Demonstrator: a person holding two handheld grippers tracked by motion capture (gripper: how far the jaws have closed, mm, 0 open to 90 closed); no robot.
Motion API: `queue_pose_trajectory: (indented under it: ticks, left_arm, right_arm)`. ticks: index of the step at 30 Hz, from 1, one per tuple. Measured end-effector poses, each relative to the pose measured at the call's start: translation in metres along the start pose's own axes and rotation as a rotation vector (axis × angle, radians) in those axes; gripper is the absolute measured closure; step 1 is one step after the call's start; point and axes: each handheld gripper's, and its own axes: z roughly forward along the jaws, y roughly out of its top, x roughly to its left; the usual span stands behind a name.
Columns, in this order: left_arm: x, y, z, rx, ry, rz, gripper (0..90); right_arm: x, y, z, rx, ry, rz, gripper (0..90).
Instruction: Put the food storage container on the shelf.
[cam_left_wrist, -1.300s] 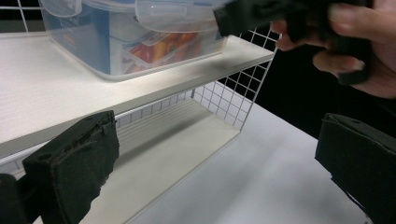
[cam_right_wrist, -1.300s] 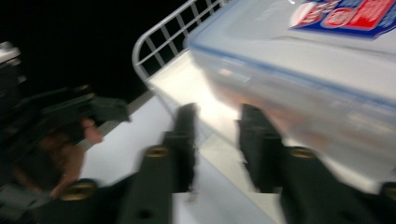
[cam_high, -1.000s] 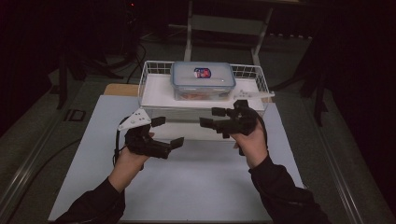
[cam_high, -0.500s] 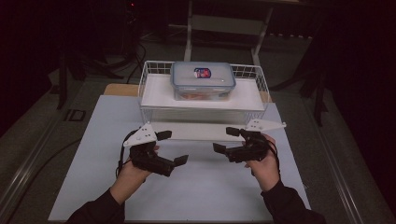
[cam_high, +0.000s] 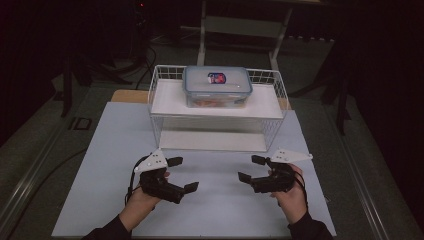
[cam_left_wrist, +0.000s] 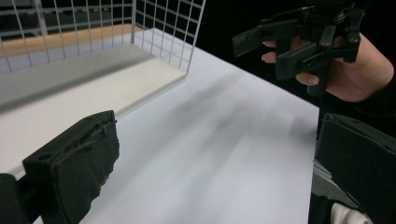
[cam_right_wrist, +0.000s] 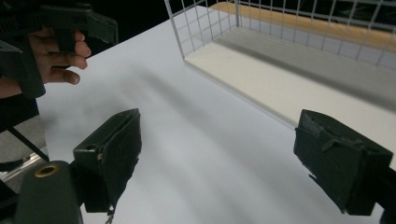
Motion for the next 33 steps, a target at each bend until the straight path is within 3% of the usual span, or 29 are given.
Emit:
queue_pose_trajectory:
  ticks: [7,16,20,25,33]
  left_arm:
    - [0.004,-0.022,-0.005,0.029,0.032,0.039,0.0]
    - [0.012,-0.041,-0.016,0.05,0.066,0.023,0.0]
    - [0.015,-0.047,-0.019,0.043,0.079,0.008,0.0]
    - [0.018,-0.057,-0.02,0.062,0.108,0.02,0.0]
    - [0.018,-0.059,-0.02,0.051,0.098,0.008,0.0]
  right_arm:
    - [-0.008,-0.024,-0.009,0.016,-0.025,0.018,14.8]
    - [-0.014,-0.047,-0.023,0.028,-0.058,0.034,14.7]
    - [-0.015,-0.053,-0.029,0.018,-0.063,0.022,14.5]
    - [-0.016,-0.065,-0.038,0.024,-0.095,0.005,14.4]
    - [-0.024,-0.075,-0.04,0.035,-0.109,0.035,14.4]
